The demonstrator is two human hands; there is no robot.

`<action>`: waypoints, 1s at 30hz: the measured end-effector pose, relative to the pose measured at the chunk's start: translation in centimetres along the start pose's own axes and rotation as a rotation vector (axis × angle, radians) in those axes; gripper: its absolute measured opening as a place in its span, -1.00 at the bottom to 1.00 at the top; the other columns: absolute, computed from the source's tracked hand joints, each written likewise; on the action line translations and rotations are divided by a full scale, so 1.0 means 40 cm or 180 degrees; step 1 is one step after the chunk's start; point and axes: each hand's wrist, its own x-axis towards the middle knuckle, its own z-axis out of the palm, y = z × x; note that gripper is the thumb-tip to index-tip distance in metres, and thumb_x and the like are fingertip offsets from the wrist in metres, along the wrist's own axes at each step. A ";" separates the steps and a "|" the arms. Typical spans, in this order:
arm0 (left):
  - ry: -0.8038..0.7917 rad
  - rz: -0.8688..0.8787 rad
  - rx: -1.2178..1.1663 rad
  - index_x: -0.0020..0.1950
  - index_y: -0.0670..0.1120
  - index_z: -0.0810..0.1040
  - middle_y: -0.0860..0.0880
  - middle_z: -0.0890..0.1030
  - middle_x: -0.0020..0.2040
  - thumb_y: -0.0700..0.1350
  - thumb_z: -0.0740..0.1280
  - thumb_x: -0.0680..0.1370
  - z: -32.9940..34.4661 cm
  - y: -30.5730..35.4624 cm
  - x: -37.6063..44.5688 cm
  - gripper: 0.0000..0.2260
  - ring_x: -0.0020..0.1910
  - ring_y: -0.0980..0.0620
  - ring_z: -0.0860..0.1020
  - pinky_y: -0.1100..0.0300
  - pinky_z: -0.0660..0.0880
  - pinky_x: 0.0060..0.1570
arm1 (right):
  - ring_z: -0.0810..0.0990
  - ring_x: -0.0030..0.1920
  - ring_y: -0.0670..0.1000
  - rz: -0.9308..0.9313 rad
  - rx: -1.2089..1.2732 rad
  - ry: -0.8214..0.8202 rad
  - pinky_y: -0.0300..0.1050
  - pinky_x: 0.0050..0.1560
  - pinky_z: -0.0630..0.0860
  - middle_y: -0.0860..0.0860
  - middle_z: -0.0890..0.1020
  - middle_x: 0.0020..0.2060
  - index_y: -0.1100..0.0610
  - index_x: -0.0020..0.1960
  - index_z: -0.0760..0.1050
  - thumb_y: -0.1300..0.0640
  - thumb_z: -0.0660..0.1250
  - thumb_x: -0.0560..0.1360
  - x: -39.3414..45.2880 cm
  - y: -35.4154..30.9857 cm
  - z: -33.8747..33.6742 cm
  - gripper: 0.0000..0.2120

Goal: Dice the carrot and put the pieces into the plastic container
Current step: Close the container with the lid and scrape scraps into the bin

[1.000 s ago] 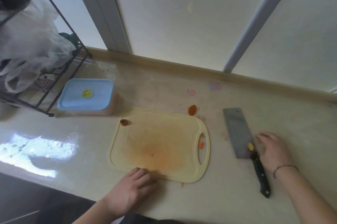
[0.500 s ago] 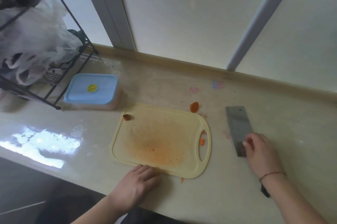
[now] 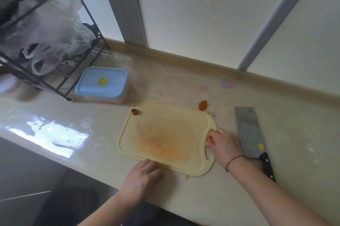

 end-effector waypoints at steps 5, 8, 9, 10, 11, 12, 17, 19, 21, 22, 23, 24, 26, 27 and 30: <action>-0.0149 0.0406 0.0200 0.07 -0.09 0.62 0.00 0.59 -0.09 -0.15 0.24 0.53 -0.020 0.021 0.011 -0.79 -0.19 0.00 0.50 0.17 0.51 -0.17 | 0.27 -0.37 -0.08 -0.0053 -0.0510 -0.0312 -0.23 -0.43 0.11 -0.04 0.29 -0.09 0.06 0.03 0.40 0.14 0.12 0.62 0.009 -0.010 -0.004 -0.91; -0.0188 0.0523 0.0169 0.17 -0.10 0.58 0.00 0.60 -0.07 -0.16 0.22 0.56 -0.030 0.031 0.019 -0.76 -0.17 0.01 0.54 0.18 0.53 -0.13 | 0.34 -0.33 -0.04 -0.0081 -0.0558 -0.0361 -0.18 -0.40 0.21 -0.02 0.31 -0.07 0.03 -0.08 0.31 0.16 0.14 0.61 0.021 -0.009 -0.004 -0.90; -0.0206 0.0542 0.0148 0.19 -0.10 0.57 0.00 0.61 -0.06 -0.17 0.22 0.57 -0.032 0.033 0.021 -0.76 -0.17 0.01 0.54 0.18 0.53 -0.13 | 0.37 -0.31 -0.02 -0.0142 -0.0608 -0.0382 -0.18 -0.37 0.24 -0.01 0.33 -0.06 0.03 -0.07 0.33 0.17 0.14 0.61 0.023 -0.010 -0.005 -0.90; -0.0227 0.0555 0.0132 0.19 -0.10 0.56 0.00 0.61 -0.05 -0.17 0.23 0.57 -0.034 0.032 0.021 -0.76 -0.17 0.01 0.55 0.19 0.53 -0.14 | 0.39 -0.28 0.00 -0.0228 -0.0661 -0.0413 -0.16 -0.32 0.28 0.00 0.36 -0.04 0.06 -0.05 0.37 0.20 0.15 0.60 0.025 -0.011 -0.005 -0.91; -0.0244 0.0566 0.0132 0.20 -0.09 0.55 0.00 0.61 -0.06 -0.16 0.23 0.56 -0.037 0.032 0.022 -0.76 -0.18 0.01 0.55 0.19 0.52 -0.16 | 0.41 -0.25 0.02 -0.0314 -0.0701 -0.0461 -0.14 -0.27 0.33 0.01 0.38 -0.03 0.08 -0.01 0.40 0.23 0.14 0.59 0.023 -0.013 -0.004 -0.90; -0.0254 0.0573 0.0150 0.19 -0.09 0.56 0.01 0.61 -0.08 -0.16 0.24 0.54 -0.041 0.032 0.023 -0.76 -0.20 0.01 0.54 0.20 0.51 -0.19 | 0.43 -0.21 0.03 -0.0392 -0.0714 -0.0528 -0.12 -0.23 0.38 0.02 0.38 -0.03 0.10 0.01 0.41 0.26 0.14 0.58 0.021 -0.014 -0.003 -0.88; -0.0243 0.0511 0.0192 0.02 -0.11 0.65 0.00 0.59 -0.19 -0.19 0.22 0.47 -0.045 0.037 0.035 -0.75 -0.29 0.00 0.50 0.18 0.48 -0.30 | 0.46 -0.15 0.06 -0.0361 -0.0644 -0.0685 -0.10 -0.12 0.43 0.04 0.45 0.01 0.11 0.01 0.45 0.29 0.14 0.53 0.015 -0.016 -0.003 -0.83; -0.0191 0.0442 0.0104 0.01 -0.12 0.63 -0.01 0.58 -0.19 -0.20 0.23 0.48 -0.041 0.037 0.045 -0.78 -0.28 -0.01 0.49 0.17 0.51 -0.31 | 0.44 -0.18 0.04 -0.0209 -0.0610 -0.0667 -0.12 -0.17 0.36 0.03 0.46 -0.03 0.07 -0.07 0.42 0.29 0.14 0.52 0.018 -0.024 -0.008 -0.84; -0.0019 0.0214 -0.0178 0.05 -0.14 0.63 -0.03 0.60 -0.14 -0.27 0.27 0.47 -0.041 0.037 0.063 -0.78 -0.22 0.00 0.53 0.18 0.54 -0.25 | 0.45 -0.19 0.03 -0.0100 -0.0584 -0.0619 -0.16 -0.22 0.33 0.00 0.45 -0.09 0.05 -0.17 0.35 0.28 0.15 0.51 0.019 -0.028 -0.010 -0.83; 0.0088 0.0063 -0.0330 0.08 -0.15 0.63 -0.04 0.62 -0.10 -0.33 0.33 0.46 -0.042 0.034 0.077 -0.76 -0.18 0.00 0.57 0.19 0.56 -0.22 | 0.44 -0.20 0.02 -0.0062 -0.0579 -0.0588 -0.18 -0.25 0.31 -0.01 0.44 -0.11 0.04 -0.22 0.32 0.28 0.15 0.51 0.019 -0.027 -0.011 -0.81; 0.0183 -0.0099 -0.0456 0.10 -0.16 0.63 -0.04 0.63 -0.06 -0.37 0.38 0.44 -0.044 0.032 0.094 -0.73 -0.15 0.00 0.59 0.19 0.57 -0.19 | 0.44 -0.20 0.02 -0.0027 -0.0547 -0.0561 -0.18 -0.26 0.30 -0.01 0.43 -0.11 0.03 -0.27 0.27 0.29 0.15 0.50 0.018 -0.025 -0.006 -0.77; 0.0260 -0.0247 -0.0551 0.12 -0.16 0.63 -0.04 0.63 -0.04 -0.38 0.42 0.43 -0.046 0.028 0.113 -0.70 -0.14 -0.01 0.60 0.17 0.58 -0.18 | 0.45 -0.20 0.03 -0.0001 -0.0496 -0.0558 -0.17 -0.24 0.31 0.01 0.43 -0.09 0.02 -0.30 0.21 0.30 0.15 0.49 0.015 -0.025 0.002 -0.72; 0.0388 -0.0467 -0.0674 0.12 -0.15 0.62 -0.04 0.62 -0.02 -0.38 0.43 0.44 -0.047 0.015 0.148 -0.71 -0.14 0.00 0.60 0.14 0.59 -0.18 | 0.46 -0.19 0.05 0.0005 -0.0415 -0.0631 -0.16 -0.20 0.31 0.10 0.45 0.01 0.03 -0.30 0.21 0.32 0.14 0.48 0.007 -0.023 0.023 -0.72; 0.0431 -0.0555 -0.0709 0.12 -0.14 0.63 -0.04 0.62 -0.01 -0.37 0.42 0.46 -0.048 0.008 0.162 -0.73 -0.13 -0.01 0.60 0.13 0.58 -0.16 | 0.45 -0.22 0.05 0.0040 -0.0322 -0.0648 -0.16 -0.22 0.31 0.14 0.48 0.07 0.08 -0.24 0.32 0.32 0.14 0.48 0.001 -0.020 0.031 -0.80; 0.0463 -0.0701 -0.0820 0.10 -0.13 0.64 -0.02 0.63 0.02 -0.32 0.41 0.52 -0.051 -0.016 0.176 -0.80 -0.09 0.01 0.59 0.14 0.56 -0.11 | 0.50 -0.25 0.01 0.0161 0.0227 -0.0515 -0.25 -0.29 0.36 0.06 0.59 -0.07 0.11 -0.15 0.50 0.27 0.19 0.46 -0.008 -0.020 0.030 -0.86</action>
